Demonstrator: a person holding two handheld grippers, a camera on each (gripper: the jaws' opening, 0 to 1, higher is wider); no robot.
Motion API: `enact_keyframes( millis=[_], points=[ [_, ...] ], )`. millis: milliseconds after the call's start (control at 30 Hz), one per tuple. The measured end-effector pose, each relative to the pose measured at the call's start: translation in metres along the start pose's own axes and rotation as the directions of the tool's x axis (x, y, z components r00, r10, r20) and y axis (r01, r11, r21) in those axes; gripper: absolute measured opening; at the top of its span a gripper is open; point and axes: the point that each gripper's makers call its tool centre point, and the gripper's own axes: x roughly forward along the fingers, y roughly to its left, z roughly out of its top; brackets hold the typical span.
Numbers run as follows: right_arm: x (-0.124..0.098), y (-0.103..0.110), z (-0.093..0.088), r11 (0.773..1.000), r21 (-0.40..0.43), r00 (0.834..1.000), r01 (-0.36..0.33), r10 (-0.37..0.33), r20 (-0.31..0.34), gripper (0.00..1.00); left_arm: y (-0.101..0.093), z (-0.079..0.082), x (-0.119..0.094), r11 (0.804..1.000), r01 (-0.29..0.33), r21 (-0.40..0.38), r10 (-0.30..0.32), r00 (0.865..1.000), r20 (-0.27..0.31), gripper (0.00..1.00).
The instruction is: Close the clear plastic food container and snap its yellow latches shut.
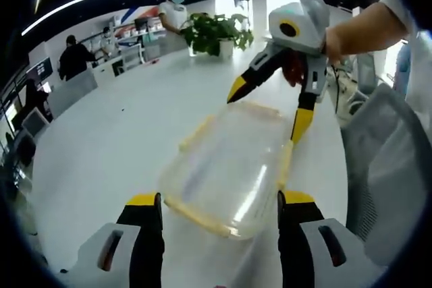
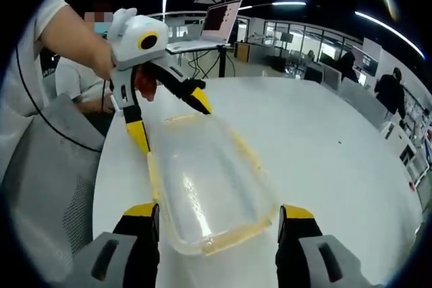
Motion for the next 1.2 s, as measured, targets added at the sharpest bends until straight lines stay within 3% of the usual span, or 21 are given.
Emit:
enact_keyframes(
  millis=[633, 900, 967, 1200],
  points=[
    [0.022, -0.027, 0.017, 1.0, -0.011, 1.0, 0.026, -0.026, -0.001, 0.7, 0.041, 0.001, 0.005, 1.0, -0.005, 0.013, 0.005, 1.0, -0.001, 0.67],
    [0.023, -0.03, 0.018, 0.999, -0.018, 1.0, 0.027, -0.027, 0.0, 0.7, 0.043, 0.001, 0.005, 1.0, -0.011, -0.001, 0.011, 1.0, 0.005, 0.67],
    [0.023, -0.032, 0.018, 0.999, -0.014, 1.0, 0.032, -0.032, 0.0, 0.7, 0.043, 0.001, 0.004, 0.999, -0.006, -0.04, 0.007, 1.0, 0.014, 0.65],
    [0.021, -0.031, 0.019, 1.0, -0.001, 1.0, 0.029, -0.029, 0.007, 0.7, 0.043, 0.002, 0.003, 0.999, -0.012, -0.037, 0.013, 1.0, 0.019, 0.65]
  ],
)
